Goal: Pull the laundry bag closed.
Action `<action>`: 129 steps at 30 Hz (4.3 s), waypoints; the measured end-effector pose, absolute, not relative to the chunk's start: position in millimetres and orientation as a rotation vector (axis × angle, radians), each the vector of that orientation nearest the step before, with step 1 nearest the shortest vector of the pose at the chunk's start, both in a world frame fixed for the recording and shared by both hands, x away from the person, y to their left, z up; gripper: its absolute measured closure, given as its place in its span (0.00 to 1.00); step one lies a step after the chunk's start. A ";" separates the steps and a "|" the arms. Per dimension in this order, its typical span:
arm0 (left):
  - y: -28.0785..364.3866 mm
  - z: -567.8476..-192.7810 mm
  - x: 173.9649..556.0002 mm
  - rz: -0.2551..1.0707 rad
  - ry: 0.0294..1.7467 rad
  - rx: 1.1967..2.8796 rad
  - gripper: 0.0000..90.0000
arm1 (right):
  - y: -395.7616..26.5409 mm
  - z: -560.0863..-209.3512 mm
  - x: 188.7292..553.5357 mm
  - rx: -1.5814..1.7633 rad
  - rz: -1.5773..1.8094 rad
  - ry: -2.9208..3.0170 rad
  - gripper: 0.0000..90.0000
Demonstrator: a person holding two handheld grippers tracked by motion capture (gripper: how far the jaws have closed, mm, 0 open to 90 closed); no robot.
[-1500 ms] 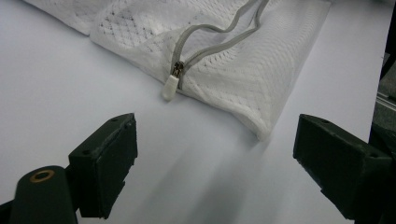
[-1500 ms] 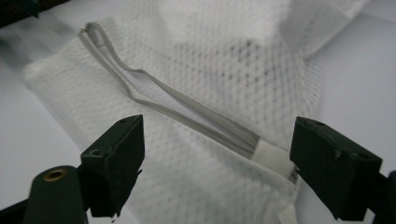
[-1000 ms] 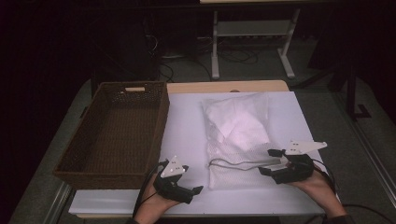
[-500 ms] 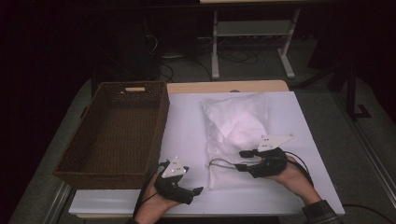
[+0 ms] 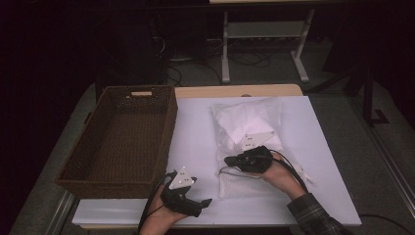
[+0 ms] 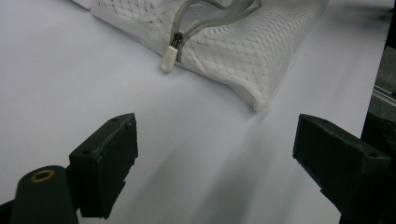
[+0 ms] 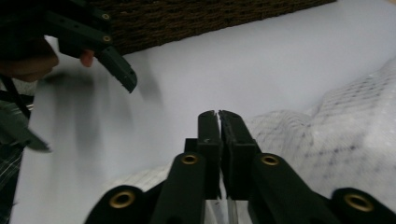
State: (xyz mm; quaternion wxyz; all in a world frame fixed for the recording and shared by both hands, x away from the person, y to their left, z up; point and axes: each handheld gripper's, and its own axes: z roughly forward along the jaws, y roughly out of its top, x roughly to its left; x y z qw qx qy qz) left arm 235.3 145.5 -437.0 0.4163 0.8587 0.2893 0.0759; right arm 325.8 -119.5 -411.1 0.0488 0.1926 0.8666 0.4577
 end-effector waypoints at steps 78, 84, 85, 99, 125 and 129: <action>138.6 -442.6 236.3 0.164 0.710 2.203 0.15 | -118.3 -424.8 334.1 0.538 1.322 2.772 0.66; 138.9 -442.2 236.2 0.166 0.709 2.204 0.15 | -122.3 -432.2 339.1 0.565 1.310 2.802 0.50; 139.0 -442.2 236.3 0.166 0.710 2.205 0.15 | -121.2 -435.2 339.1 0.563 1.295 2.813 0.50; 137.2 -441.7 238.3 0.169 0.728 2.202 0.17 | -121.2 -450.3 329.7 0.480 1.137 2.777 0.92; 95.9 -434.3 307.0 0.133 0.746 2.110 0.63 | -145.0 -435.7 324.0 0.500 1.376 2.689 0.97; 93.8 -436.1 309.5 0.118 0.731 2.118 0.66 | -145.5 -435.3 324.4 0.499 1.385 2.681 0.97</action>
